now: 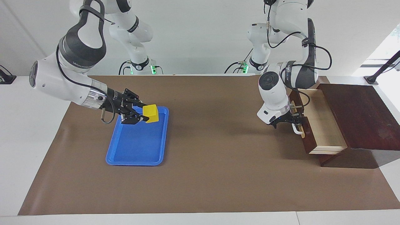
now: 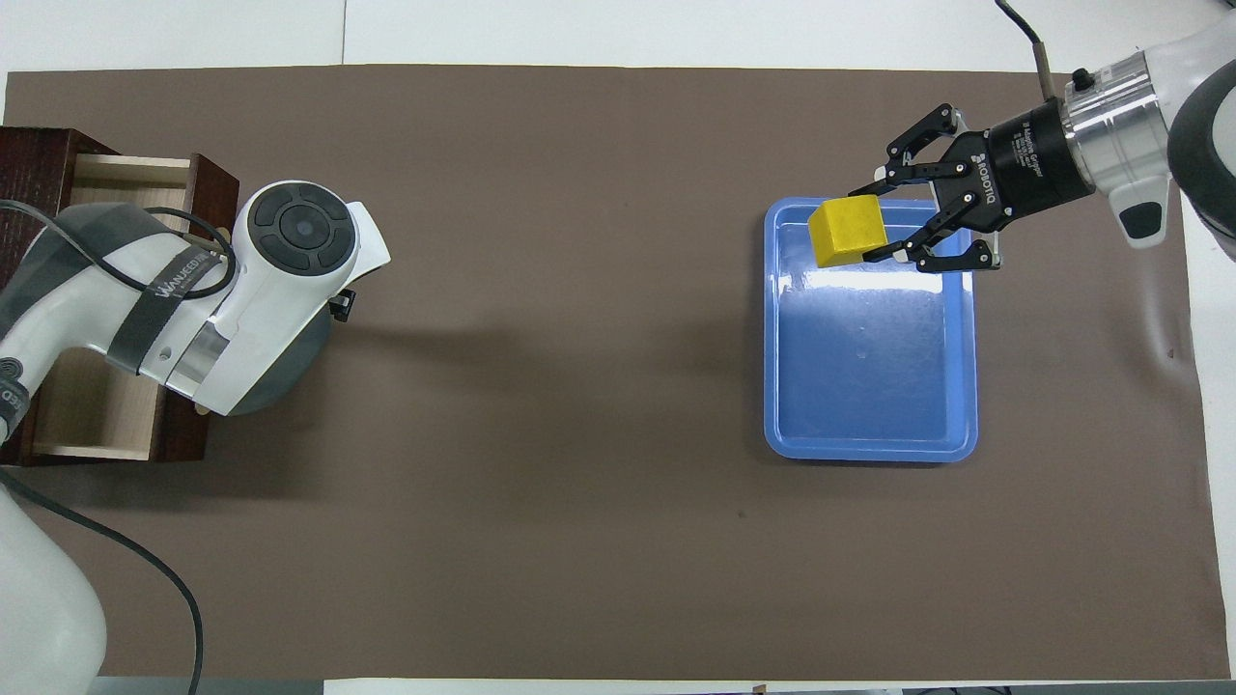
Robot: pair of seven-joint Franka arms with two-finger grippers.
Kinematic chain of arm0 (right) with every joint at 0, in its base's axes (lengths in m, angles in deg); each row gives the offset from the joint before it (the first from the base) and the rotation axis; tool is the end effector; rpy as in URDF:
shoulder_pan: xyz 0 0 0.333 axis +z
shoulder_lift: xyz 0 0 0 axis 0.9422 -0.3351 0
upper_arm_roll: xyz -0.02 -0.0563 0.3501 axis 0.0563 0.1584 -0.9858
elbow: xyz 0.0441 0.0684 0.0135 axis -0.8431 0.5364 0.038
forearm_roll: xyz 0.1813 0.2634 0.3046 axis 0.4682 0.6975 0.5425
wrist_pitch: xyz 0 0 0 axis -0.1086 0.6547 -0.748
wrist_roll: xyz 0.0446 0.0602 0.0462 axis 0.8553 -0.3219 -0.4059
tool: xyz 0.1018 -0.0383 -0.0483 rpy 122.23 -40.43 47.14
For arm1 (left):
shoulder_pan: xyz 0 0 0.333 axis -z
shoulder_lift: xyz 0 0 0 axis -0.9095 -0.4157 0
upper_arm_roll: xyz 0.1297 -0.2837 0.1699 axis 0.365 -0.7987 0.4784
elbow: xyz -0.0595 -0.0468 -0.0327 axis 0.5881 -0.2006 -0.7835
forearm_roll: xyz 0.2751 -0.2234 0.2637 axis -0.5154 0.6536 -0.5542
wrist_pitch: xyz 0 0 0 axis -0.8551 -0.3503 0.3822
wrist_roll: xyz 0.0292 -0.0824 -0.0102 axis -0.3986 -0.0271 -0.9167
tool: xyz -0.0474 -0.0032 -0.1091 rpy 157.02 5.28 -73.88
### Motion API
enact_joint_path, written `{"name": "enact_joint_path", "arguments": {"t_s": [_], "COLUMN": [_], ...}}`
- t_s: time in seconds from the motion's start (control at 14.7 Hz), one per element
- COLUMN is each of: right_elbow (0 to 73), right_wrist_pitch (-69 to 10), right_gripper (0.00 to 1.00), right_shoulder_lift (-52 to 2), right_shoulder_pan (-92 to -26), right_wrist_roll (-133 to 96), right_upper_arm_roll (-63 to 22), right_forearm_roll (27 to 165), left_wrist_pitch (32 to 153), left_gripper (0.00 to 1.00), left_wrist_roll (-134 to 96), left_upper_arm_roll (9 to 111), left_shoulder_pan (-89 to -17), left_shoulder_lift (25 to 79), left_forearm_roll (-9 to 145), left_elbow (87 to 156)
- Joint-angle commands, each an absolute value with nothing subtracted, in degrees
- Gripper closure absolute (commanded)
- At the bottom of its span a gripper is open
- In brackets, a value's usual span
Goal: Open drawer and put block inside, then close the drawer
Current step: 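Pull the drawer open with the left gripper while the right gripper holds the block, then carry the block toward the left gripper while the left gripper approaches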
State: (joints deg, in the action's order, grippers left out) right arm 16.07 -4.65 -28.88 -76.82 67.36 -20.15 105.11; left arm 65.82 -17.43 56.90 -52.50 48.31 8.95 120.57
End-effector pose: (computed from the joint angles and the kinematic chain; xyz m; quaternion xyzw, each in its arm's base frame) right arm 0.7075 0.0694 0.5315 -0.7029 0.6112 0.2847 0.2266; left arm 0.6294 -0.1695 0.3879 -0.9495 0.1740 0.0006 0.2612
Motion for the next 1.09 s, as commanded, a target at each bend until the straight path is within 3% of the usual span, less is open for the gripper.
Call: {"name": "enact_joint_path", "arguments": {"t_s": [0.0, 0.61, 1.02], "right_elbow": [15.5, 15.5, 15.5], "right_wrist_pitch": [-4.7, -4.7, -4.7], "right_gripper": [1.0, 1.0, 1.0], "right_shoulder_lift": [-28.9, -28.9, -28.9], "right_shoulder_pan": [-77.0, -77.0, -76.0], "right_wrist_roll": [68.8, 68.9, 68.9], "right_upper_arm_roll": [-20.4, -20.4, -20.4], "right_forearm_roll": [105.7, 106.0, 105.9], "left_wrist_pitch": [60.3, 48.3, 50.3], "left_gripper": [0.0, 0.0, 0.0], "left_wrist_roll": [-13.8, -14.8, -50.8], "left_upper_arm_roll": [57.4, 57.5, 56.9], "left_shoulder_pan": [-51.5, -50.8, -49.3], "left_shoulder_lift": [49.0, 51.0, 51.3], "left_forearm_roll": [10.2, 23.5, 36.4], "left_elbow": [117.0, 102.6, 100.5]}}
